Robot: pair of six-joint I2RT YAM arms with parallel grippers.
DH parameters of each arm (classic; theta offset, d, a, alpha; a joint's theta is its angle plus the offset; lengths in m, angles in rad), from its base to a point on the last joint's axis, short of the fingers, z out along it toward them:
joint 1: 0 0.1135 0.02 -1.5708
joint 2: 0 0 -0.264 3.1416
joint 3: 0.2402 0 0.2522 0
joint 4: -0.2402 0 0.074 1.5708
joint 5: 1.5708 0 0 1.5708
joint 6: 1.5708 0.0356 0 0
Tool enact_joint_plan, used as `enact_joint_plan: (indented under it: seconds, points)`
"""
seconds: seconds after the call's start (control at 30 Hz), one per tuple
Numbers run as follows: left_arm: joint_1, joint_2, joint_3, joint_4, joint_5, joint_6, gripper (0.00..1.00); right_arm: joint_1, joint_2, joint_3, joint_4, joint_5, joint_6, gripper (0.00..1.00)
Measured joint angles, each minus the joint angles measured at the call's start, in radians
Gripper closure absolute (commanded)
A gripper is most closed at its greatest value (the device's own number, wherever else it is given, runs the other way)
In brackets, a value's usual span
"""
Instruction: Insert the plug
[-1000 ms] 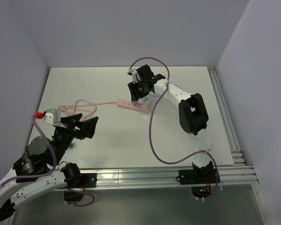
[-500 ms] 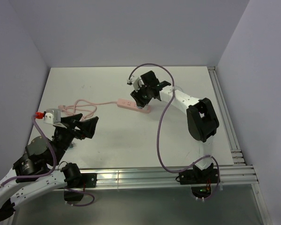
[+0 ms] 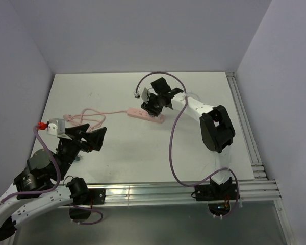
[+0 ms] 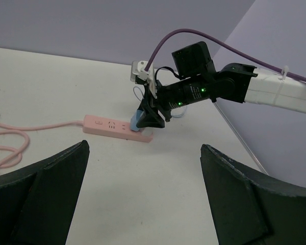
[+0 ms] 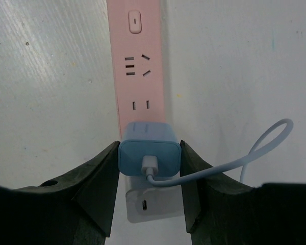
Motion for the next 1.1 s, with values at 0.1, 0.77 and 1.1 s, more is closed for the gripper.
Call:
enact_joint_plan:
  seconds: [0.1, 0.77, 1.1]
  points:
    - [0.000, -0.003, 0.000, -0.001, 0.000, 0.000, 0.04, -0.001, 0.034, 0.060, -0.050, -0.016, -0.049, 1.00]
    - [0.000, -0.009, 0.000, -0.002, 0.003, 0.002, 0.04, -0.002, 0.108, 0.187, -0.233, -0.043, -0.185, 1.00]
    - [0.000, -0.013, 0.000, -0.003, 0.005, 0.001, 0.04, -0.006, 0.119, 0.183, -0.221, -0.060, -0.157, 1.00]
